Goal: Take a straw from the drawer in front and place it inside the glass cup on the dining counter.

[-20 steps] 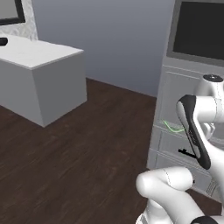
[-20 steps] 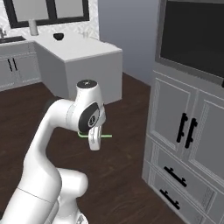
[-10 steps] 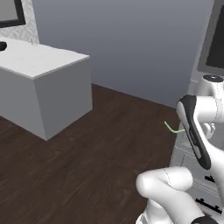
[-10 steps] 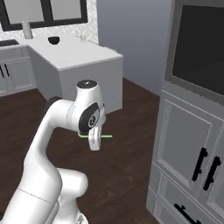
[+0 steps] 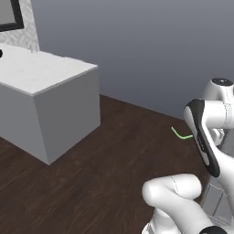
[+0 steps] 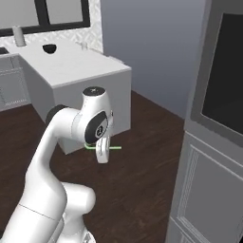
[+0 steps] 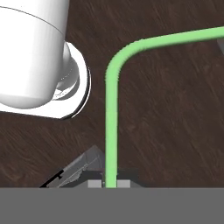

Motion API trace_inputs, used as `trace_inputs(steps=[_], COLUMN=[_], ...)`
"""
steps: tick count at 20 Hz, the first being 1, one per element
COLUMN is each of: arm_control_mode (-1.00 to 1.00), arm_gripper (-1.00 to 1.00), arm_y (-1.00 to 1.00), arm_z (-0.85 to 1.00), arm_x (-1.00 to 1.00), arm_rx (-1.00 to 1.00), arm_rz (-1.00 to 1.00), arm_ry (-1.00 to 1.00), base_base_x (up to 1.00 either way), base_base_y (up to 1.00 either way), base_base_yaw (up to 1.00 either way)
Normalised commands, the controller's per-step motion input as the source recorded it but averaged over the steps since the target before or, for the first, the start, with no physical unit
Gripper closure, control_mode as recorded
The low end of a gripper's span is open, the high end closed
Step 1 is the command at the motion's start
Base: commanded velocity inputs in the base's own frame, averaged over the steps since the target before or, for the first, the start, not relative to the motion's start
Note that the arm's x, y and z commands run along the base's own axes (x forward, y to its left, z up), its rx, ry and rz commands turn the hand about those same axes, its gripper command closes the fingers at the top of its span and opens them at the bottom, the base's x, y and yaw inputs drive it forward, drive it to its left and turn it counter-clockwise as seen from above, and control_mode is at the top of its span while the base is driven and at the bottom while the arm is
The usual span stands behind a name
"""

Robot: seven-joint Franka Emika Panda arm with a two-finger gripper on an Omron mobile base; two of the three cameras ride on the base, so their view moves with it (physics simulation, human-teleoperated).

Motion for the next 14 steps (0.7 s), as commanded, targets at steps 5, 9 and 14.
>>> trace_inputs(steps=[5, 9, 14], arm_control_mode=[1.00, 1.00, 1.00], arm_gripper=[1.00, 1.00, 1.00], arm_y=[0.00, 0.00, 0.00], arm_z=[0.00, 0.00, 0.00], arm_x=[0.00, 0.00, 0.00], arm_rx=[0.00, 0.00, 0.00], arm_rz=[0.00, 0.00, 0.00], arm_ry=[0.00, 0.00, 0.00], base_base_x=[1.00, 1.00, 1.00], base_base_y=[0.00, 0.00, 0.00], base_base_yaw=[-0.05, -0.06, -0.06])
